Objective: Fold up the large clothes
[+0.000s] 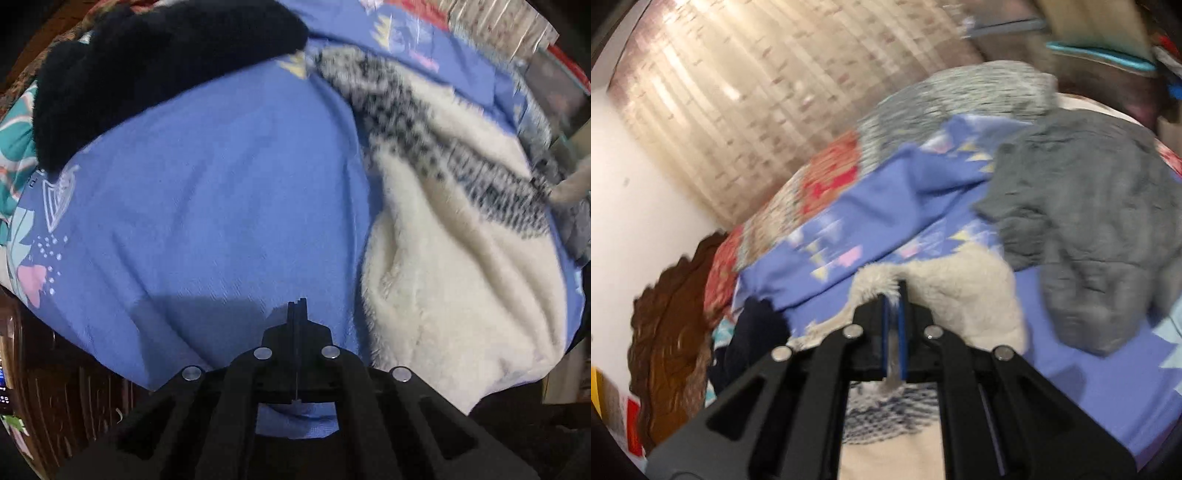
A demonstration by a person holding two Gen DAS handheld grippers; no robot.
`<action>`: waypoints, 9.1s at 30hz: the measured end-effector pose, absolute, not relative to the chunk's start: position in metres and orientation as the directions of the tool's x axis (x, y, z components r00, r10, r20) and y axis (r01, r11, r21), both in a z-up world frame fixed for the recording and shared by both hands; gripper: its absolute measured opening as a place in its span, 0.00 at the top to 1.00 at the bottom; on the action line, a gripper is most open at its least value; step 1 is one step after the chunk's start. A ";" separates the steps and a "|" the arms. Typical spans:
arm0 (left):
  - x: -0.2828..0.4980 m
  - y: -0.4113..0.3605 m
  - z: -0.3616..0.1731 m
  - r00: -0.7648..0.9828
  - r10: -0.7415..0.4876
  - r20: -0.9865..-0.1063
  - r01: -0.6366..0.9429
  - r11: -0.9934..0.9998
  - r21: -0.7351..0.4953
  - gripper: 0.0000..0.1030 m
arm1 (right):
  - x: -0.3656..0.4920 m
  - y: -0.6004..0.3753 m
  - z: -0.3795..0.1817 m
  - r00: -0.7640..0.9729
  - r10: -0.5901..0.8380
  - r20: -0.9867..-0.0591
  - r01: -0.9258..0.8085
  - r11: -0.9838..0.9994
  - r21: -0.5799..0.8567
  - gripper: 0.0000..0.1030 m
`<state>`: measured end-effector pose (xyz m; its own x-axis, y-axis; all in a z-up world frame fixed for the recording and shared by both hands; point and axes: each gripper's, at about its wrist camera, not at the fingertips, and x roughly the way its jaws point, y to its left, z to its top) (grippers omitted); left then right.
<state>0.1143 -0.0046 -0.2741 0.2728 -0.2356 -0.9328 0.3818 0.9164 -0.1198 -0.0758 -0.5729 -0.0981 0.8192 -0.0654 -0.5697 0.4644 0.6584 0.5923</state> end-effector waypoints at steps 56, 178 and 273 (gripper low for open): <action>0.116 0.003 -0.261 0.325 -0.385 -0.864 0.384 0.889 -0.251 0.79 | 0.196 -0.300 -0.120 0.543 0.206 -0.814 0.011 0.968 0.252 0.45; 0.114 -0.034 -0.285 0.110 -0.439 -0.892 0.394 0.843 -0.366 0.55 | -0.099 -0.468 -0.286 0.583 0.031 -0.812 0.387 0.868 0.311 0.24; 0.012 -0.047 -0.295 0.171 -0.129 -0.977 0.539 0.842 -0.016 0.56 | -0.222 -0.404 -0.297 0.440 0.120 -0.890 0.386 0.870 0.308 0.38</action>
<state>0.0123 -0.0472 -0.2949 0.1713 -0.1287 -0.9768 0.5392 0.8420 -0.0164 -0.2216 -0.4043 -0.2966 0.4404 0.1202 -0.8897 0.3856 0.8696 0.3083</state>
